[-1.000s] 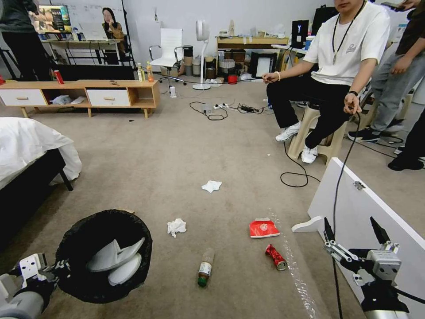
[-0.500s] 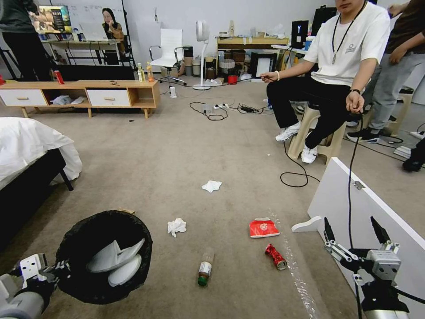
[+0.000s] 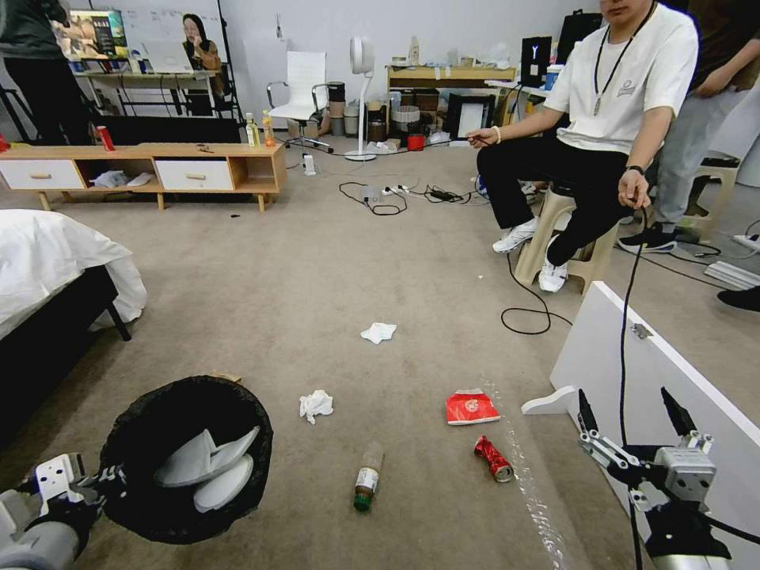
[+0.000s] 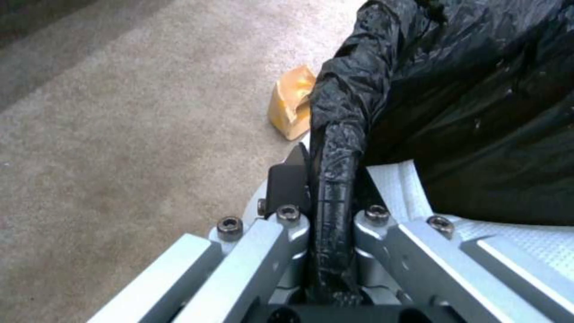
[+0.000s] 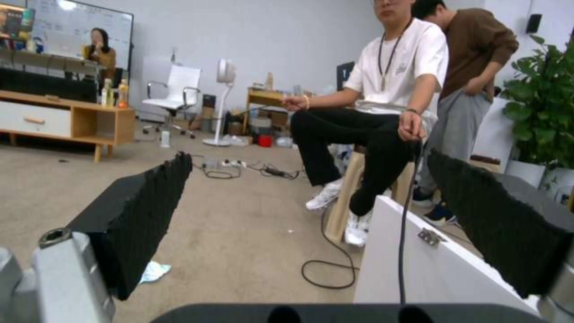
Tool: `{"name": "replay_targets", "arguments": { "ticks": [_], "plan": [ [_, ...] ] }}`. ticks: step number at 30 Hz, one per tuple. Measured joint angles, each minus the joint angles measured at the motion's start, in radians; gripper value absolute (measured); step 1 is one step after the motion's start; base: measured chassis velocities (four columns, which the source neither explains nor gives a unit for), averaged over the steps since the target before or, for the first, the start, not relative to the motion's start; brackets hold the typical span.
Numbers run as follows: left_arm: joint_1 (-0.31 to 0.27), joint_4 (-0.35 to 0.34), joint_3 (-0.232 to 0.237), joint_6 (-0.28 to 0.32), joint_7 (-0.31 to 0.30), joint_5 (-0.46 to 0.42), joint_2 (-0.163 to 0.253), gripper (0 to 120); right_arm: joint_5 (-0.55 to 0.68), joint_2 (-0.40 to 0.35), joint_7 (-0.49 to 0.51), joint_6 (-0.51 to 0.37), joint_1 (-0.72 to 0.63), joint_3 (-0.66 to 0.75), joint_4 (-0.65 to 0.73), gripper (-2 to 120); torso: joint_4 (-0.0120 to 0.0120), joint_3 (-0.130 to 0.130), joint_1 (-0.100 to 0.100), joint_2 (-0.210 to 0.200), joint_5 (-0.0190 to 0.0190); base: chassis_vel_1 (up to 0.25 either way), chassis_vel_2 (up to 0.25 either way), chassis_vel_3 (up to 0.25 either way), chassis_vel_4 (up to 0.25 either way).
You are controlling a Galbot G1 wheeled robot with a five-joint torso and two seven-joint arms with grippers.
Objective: Pick up the trash bin and place the garbage on the floor into it.
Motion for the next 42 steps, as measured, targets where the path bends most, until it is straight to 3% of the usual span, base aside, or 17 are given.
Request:
{"name": "replay_targets", "arguments": {
  "ticks": [23, 42],
  "plan": [
    [0.0, 0.008, -0.003, 0.0, 0.003, 0.004, 0.004, 3, -0.02, -0.007, 0.02, 0.01, 0.01, -0.001, -0.015, 100, -0.0001, 0.0, 0.0, 0.0, 0.0, -0.006, 0.005, 0.007, -0.01],
    [0.023, 0.06, -0.025, 0.0, 0.03, 0.049, 0.01, 3, 0.064, -0.075, 0.098, -0.112, 0.022, -0.014, 0.012, 100, 0.0, 0.0, 0.0, 0.0, 0.0, 0.0, 0.0, 0.0, 0.0]
  ]
}}
